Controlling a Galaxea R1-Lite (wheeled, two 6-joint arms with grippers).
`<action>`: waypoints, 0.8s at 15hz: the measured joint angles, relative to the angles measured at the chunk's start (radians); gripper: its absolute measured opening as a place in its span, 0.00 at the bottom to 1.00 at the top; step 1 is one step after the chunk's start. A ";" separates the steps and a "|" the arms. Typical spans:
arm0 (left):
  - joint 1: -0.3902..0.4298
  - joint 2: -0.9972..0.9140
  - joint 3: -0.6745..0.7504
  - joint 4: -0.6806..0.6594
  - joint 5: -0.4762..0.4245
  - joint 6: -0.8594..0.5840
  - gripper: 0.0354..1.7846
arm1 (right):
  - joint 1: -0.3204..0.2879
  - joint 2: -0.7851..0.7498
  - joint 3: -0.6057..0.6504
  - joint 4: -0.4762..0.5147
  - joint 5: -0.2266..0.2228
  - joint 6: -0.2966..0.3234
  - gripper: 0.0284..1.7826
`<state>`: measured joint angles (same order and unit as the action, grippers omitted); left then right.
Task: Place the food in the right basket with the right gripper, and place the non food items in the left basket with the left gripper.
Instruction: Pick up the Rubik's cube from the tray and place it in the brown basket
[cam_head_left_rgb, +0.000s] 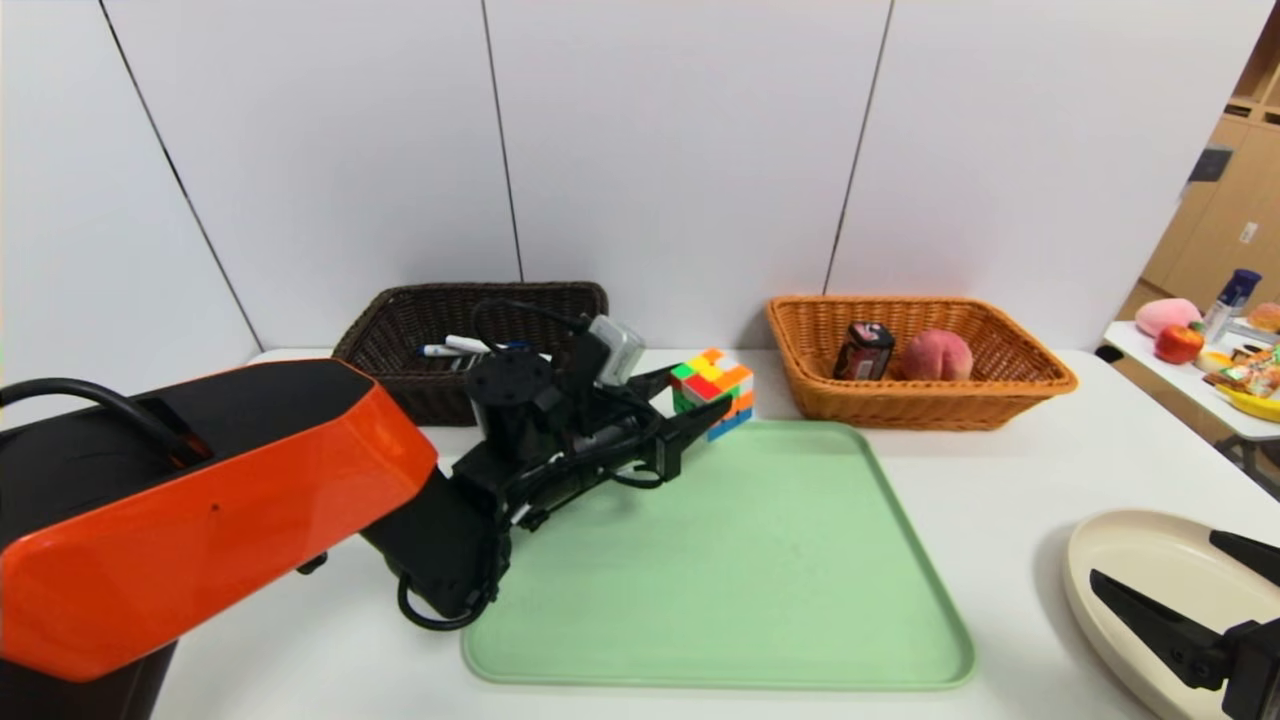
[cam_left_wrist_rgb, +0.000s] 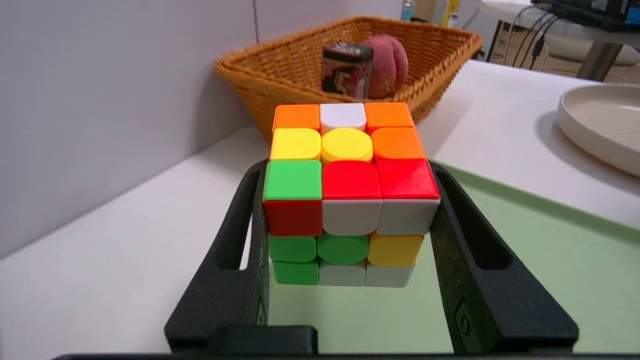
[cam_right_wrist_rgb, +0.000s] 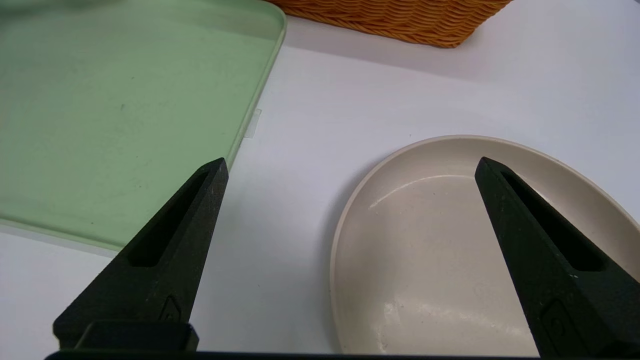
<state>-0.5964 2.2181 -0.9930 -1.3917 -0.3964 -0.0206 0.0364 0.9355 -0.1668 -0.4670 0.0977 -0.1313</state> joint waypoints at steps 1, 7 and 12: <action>0.019 -0.030 -0.014 0.034 0.003 0.000 0.50 | 0.000 0.000 0.000 -0.001 0.005 0.000 0.96; 0.256 -0.204 -0.253 0.577 0.149 0.080 0.50 | 0.000 0.002 -0.006 -0.003 0.014 -0.001 0.96; 0.369 -0.257 -0.366 0.994 0.418 0.164 0.50 | 0.000 0.002 -0.008 -0.003 0.014 -0.008 0.96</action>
<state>-0.2274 1.9613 -1.3585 -0.3979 0.0219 0.1432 0.0364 0.9374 -0.1749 -0.4698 0.1115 -0.1389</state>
